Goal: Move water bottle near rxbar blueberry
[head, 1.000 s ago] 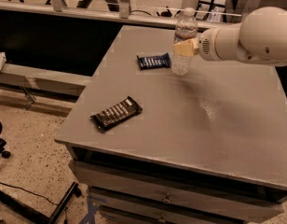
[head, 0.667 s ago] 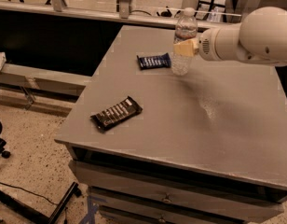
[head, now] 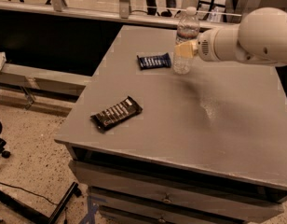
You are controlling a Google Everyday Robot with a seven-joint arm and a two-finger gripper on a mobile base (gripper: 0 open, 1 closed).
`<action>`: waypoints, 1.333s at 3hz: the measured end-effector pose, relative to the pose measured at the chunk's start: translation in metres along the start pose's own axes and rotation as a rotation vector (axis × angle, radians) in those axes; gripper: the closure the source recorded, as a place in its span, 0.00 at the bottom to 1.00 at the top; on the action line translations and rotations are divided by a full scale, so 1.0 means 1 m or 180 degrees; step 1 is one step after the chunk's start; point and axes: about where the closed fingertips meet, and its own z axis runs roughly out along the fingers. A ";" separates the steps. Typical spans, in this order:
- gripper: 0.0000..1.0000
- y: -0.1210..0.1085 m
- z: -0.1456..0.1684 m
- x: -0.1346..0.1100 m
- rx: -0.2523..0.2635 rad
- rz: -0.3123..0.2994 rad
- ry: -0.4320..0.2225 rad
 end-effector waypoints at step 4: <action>0.00 0.017 0.003 -0.008 -0.0003 -0.0364 -0.0024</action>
Offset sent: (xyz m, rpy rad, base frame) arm 0.0017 0.0188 -0.0139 -0.0604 -0.0112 0.0672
